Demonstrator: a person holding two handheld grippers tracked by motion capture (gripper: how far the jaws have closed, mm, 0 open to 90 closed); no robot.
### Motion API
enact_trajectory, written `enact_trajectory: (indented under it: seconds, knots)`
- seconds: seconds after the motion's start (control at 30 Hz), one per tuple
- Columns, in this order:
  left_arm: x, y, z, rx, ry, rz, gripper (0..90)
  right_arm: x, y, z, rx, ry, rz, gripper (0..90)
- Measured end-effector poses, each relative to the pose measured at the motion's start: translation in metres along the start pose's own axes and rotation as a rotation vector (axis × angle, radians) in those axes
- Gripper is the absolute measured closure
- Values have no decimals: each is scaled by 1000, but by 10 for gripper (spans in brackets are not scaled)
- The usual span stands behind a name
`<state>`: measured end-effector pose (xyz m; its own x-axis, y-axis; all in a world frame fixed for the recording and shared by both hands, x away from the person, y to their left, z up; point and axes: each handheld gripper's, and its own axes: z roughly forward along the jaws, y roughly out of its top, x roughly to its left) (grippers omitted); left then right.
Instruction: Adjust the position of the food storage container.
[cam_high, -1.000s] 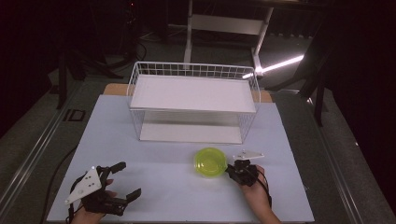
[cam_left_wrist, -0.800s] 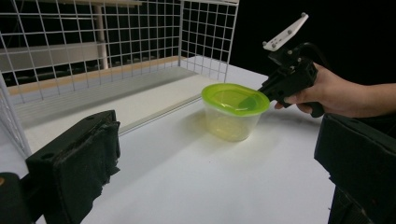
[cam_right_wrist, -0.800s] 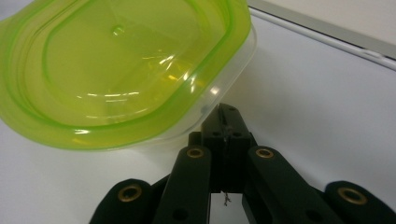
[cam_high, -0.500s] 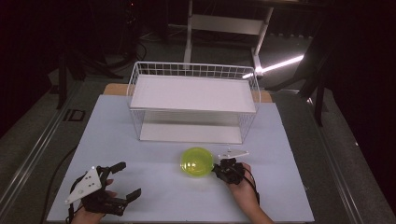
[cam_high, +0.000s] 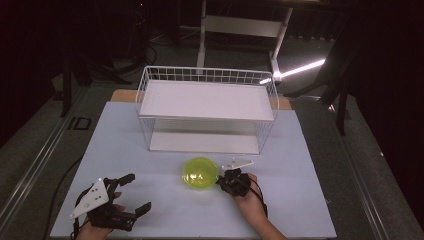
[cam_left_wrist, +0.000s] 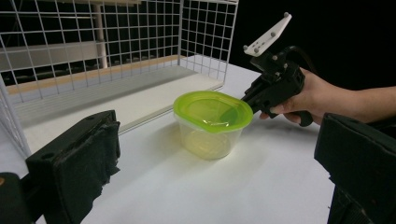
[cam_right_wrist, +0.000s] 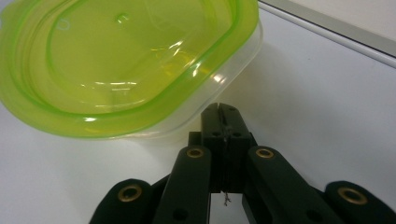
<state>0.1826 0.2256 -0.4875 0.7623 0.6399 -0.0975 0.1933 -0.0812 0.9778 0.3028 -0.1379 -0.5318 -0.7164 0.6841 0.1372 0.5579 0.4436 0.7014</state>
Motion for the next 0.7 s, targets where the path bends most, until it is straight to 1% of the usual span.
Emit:
enact_trajectory:
  seconds: [0.17,0.23,0.3,0.37,0.43,0.5,0.6,0.63,0.67,0.7]
  knots:
    - [0,0,0,5,-4,0,11,1,2,2,4,6,0,900]
    - [0,0,0,6,-8,-3,11,0,2,0,1,0,-3,899]
    - [0,0,1,7,-5,-1,11,-2,1,-4,-7,-14,-5,899]
    - [-1,0,1,8,-4,-2,11,-3,-1,-9,-16,-27,11,898]
    - [-1,0,1,9,-6,1,11,-5,-5,-16,-22,-25,26,894]
    - [-1,-1,2,10,-8,0,11,-3,-8,-23,-24,-34,14,880]
    - [-2,-1,3,15,-8,0,11,0,-11,-35,-37,-40,-13,822]
    - [-2,-1,4,27,-4,7,11,2,-12,-40,-41,-43,-18,784]
    - [-3,-1,5,35,-1,7,11,3,-13,-44,-53,-44,-16,750]
    - [-3,-1,5,40,-3,7,11,3,-15,-49,-64,-56,-12,726]
